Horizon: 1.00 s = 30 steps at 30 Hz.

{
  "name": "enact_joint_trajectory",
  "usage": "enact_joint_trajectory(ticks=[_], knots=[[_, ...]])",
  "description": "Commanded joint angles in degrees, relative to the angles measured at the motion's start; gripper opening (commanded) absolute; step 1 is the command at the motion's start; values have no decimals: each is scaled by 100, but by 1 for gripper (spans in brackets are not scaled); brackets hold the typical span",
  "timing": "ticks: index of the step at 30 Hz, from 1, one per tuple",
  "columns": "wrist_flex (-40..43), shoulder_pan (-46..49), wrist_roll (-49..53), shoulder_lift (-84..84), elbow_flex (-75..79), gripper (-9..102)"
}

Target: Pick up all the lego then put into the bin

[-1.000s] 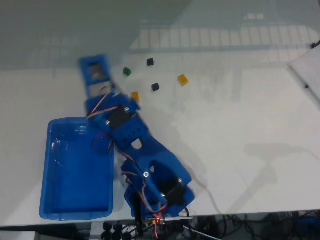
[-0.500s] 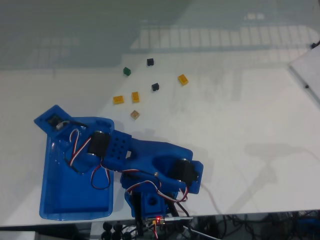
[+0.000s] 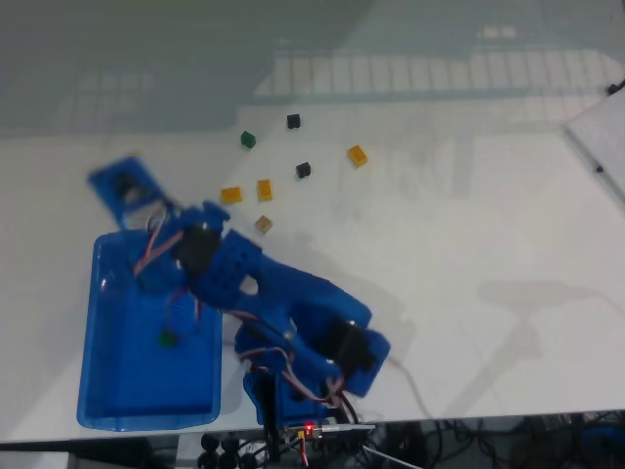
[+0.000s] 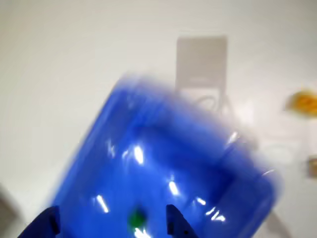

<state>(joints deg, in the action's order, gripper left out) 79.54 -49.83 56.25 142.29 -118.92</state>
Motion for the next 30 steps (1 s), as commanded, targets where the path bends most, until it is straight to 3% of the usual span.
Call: enact_joint_trajectory(ticks=[1,5,9,30], knots=[[-589,1679,-439,-308,756,28],[-1028,3120,-1125,-773,791,26],[-1011,3832,-1371,-1503,721,25],[-1204,5414,-976,-3296,1099,23]])
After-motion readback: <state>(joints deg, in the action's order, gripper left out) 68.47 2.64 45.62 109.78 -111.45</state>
